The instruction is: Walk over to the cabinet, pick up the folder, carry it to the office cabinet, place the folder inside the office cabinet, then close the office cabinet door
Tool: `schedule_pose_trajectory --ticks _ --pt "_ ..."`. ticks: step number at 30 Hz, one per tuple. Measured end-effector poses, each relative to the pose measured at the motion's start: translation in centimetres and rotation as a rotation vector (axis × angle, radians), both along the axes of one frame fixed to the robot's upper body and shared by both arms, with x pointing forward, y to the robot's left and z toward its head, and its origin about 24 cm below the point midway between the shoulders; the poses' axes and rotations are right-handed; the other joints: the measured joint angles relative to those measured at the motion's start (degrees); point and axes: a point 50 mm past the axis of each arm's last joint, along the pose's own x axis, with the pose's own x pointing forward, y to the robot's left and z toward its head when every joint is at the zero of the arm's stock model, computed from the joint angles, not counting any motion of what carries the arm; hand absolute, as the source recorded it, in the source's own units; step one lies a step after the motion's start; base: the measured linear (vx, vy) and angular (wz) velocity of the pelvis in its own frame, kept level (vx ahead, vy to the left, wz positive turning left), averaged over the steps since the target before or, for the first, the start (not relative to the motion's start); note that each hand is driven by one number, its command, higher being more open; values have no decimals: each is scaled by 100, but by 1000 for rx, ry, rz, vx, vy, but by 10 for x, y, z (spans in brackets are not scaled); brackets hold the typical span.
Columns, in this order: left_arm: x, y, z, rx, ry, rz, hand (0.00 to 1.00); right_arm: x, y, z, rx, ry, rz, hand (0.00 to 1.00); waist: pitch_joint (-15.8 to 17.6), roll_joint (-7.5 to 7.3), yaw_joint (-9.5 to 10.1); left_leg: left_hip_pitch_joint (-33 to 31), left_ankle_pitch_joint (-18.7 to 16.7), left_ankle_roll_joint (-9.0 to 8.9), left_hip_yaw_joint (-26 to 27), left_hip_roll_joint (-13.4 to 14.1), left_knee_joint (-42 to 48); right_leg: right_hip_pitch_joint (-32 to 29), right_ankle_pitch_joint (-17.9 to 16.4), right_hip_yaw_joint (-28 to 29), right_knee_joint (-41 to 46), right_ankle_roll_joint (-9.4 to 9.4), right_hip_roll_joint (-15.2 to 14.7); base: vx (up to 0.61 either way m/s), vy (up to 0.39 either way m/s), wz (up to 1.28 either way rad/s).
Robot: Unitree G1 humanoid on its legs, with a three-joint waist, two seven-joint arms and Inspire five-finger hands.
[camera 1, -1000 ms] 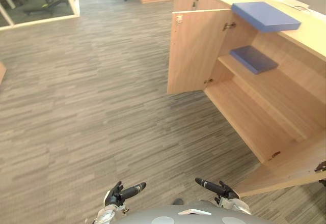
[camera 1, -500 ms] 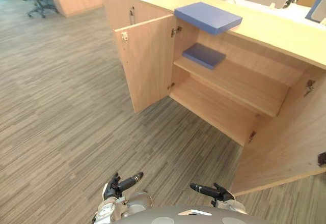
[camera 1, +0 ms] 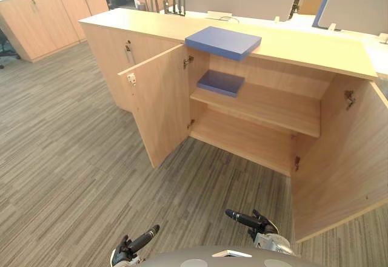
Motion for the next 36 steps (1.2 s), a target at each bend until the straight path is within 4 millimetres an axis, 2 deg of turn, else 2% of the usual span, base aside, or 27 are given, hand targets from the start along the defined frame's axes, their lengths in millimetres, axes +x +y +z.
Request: schedule_pose_trajectory --ticks 1,3,6,7,8,9,11,12,13,15,17,18,19,20,21,22,23,24,25,26,28,29,30,31,32,34,36 --pt "0 0 0 1 1 1 100 1 1 0 1 -3 6 100 6 8 -6 29 -1 0 9 54 -47 -57 -89 -34 0 12 93 33 -74 -21" --pt "-1 0 0 3 3 15 100 11 9 2 15 -24 25 100 78 -3 -81 247 -78 -74 86 338 -250 -333 -194 -249 -162 13 550 21 -116 -29" --pt "3 5 1 10 -14 50 100 17 19 4 32 -45 28 100 169 -171 -121 471 -237 -161 212 381 -369 -528 -34 -585 -1011 34 690 90 -146 -27" --pt "6 5 1 10 -19 53 100 19 20 4 34 -53 28 100 188 -198 -134 526 -305 -211 188 377 -368 -526 285 -622 -1186 -96 682 194 -145 10" --pt "8 0 1 -1 -24 50 100 17 19 4 33 -48 19 100 180 -165 -138 617 -365 -272 53 443 -444 -450 433 -747 -1254 -321 750 309 -190 31" --pt "16 -7 1 -17 -41 43 100 16 16 4 29 -41 10 100 147 -137 -161 654 -365 -311 -136 525 -539 -396 373 -890 -1299 -408 821 335 -189 38" --pt "24 -16 1 -44 -63 18 100 17 13 4 26 -38 2 100 130 -23 -131 672 -233 -389 -417 601 -662 -368 267 -988 -1300 -494 941 382 -197 24" --pt "26 -17 1 -53 -73 4 100 17 13 4 25 -33 9 100 132 -18 -124 675 -225 -387 -599 668 -653 -331 242 -1016 -1344 -535 1023 401 -228 -2" --pt "26 -18 1 -57 -72 4 100 16 13 3 28 -26 6 100 101 31 -131 721 -226 -387 -820 772 -628 -174 224 -1029 -1552 -565 1184 258 -164 -11" --pt "28 -18 2 -57 -77 -5 100 13 13 2 32 -13 0 100 109 5 -152 690 -263 -447 -1056 872 -349 138 227 -1042 -1979 -563 1384 317 -155 -3" --pt "28 -16 2 -53 -79 -10 100 11 13 1 36 -2 -13 100 80 -41 -147 455 -433 -729 -1163 932 406 468 256 -1037 -2401 -546 1557 288 -90 3" --pt "31 -15 3 -48 -86 -23 100 10 13 1 39 1 -14 100 49 -44 -136 146 -616 -1039 -1170 1018 1275 694 286 -1028 -2644 -556 1673 272 -62 1" --pt "31 -16 3 -50 -87 -27 100 11 13 1 35 -2 -2 100 12 18 -139 -342 -703 -1349 -1216 1061 2519 916 322 -1032 -2860 -595 1835 277 -61 -3" --pt "31 -16 3 -52 -86 -27 100 11 13 1 32 -3 12 100 8 53 -133 -596 -625 -1606 -1232 1123 3174 1028 337 -1022 -2953 -620 1921 330 -44 -15" --pt "32 -15 3 -53 -89 -22 100 12 16 1 33 -2 33 100 22 97 -116 -1066 -370 -2023 -1239 1237 4352 1276 342 -949 -3081 -630 2036 247 22 -30" --pt "35 -14 4 -51 -98 -21 100 14 20 1 36 1 59 100 51 104 -99 -1430 -329 -1950 -1080 1367 5195 1489 340 -824 -3145 -633 2089 227 58 -38" --pt "36 -12 5 -45 -103 -22 100 14 22 1 40 6 71 100 60 92 -76 -1569 -358 -1881 -951 1429 5430 1591 340 -729 -3182 -633 2086 192 113 -56" --pt "38 -10 6 -39 -114 -24 100 14 27 0 50 13 81 100 85 64 5 -1807 -486 -1626 -702 1558 5609 1745 340 -490 -3211 -633 2022 188 178 -78" --pt "41 -9 7 -34 -124 -32 100 15 30 0 57 17 79 100 158 48 74 -2027 -709 -1264 -556 1631 5471 1871 340 -273 -3210 -633 1905 223 267 -100" --pt "42 -8 8 -29 -129 -41 100 17 32 0 59 19 79 100 244 27 120 -2232 -918 -1079 -498 1651 4952 1947 338 -90 -3163 -628 1722 184 265 -89" --pt "43 -8 8 -30 -133 -40 100 18 32 0 55 25 80 100 284 80 158 -2323 -909 -1027 -559 1720 3934 1958 301 94 -3065 -525 1556 157 272 -70" --pt "42 -16 7 -47 -131 -53 100 18 24 1 34 23 79 100 238 358 162 -2301 -137 -1038 -869 1847 2395 1915 138 266 -2955 -198 1612 195 334 -63" --pt "42 -9 7 -32 -121 -59 100 18 32 0 49 27 85 100 281 154 201 -2121 -189 -957 -629 1580 2271 1924 -36 555 -3011 -31 1318 246 347 -41" --pt "43 -7 8 -23 -122 -58 100 18 35 0 56 26 94 100 265 61 199 -2067 -127 -917 -605 1460 2109 1891 -33 636 -3036 -28 1255 197 202 24" --pt "46 -1 9 -7 -136 -53 100 16 38 0 63 29 105 100 286 -142 171 -1996 -32 -826 -681 1111 1933 1911 65 691 -3148 -26 1217 160 135 46" --pt "44 0 9 -15 -132 -24 100 15 38 -1 59 33 114 100 249 -191 201 -1982 0 -766 -820 924 1996 2010 159 698 -3255 53 1084 147 108 31" --pt "35 2 6 -21 -106 9 100 16 39 -1 70 32 99 100 247 -89 209 -1891 35 -709 -818 883 1857 2023 331 843 -3335 105 1023 165 141 -16"
